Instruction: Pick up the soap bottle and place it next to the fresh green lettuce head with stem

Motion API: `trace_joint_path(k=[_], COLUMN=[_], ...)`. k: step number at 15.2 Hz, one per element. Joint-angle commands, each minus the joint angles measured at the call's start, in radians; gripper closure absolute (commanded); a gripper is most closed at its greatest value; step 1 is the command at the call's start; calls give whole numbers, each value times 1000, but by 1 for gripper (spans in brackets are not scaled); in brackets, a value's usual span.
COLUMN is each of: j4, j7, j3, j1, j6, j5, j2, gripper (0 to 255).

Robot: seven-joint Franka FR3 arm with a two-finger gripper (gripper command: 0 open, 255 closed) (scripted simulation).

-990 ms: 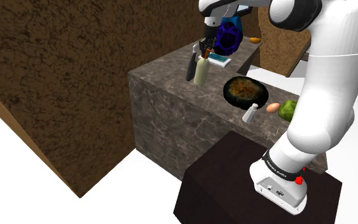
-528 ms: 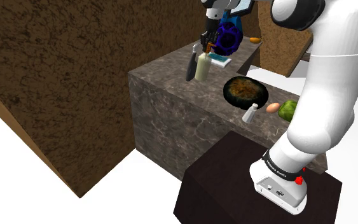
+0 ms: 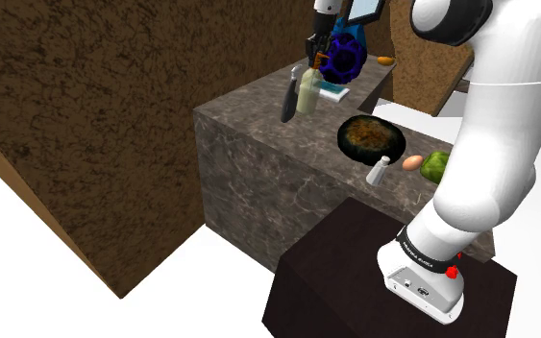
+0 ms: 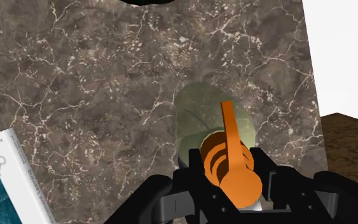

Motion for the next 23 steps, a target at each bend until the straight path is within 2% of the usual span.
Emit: trace_joint_path(k=[1, 11, 20, 23], j4=[30, 206, 421, 242], j7=[0, 0, 0, -40], j3=[-1, -2, 0, -20], j1=[-3, -20, -51, -47], j6=[-28, -177, -329, -275], j5=[0, 7, 25, -5], j2=[3, 29, 92, -35], gripper=[255, 255, 255, 255])
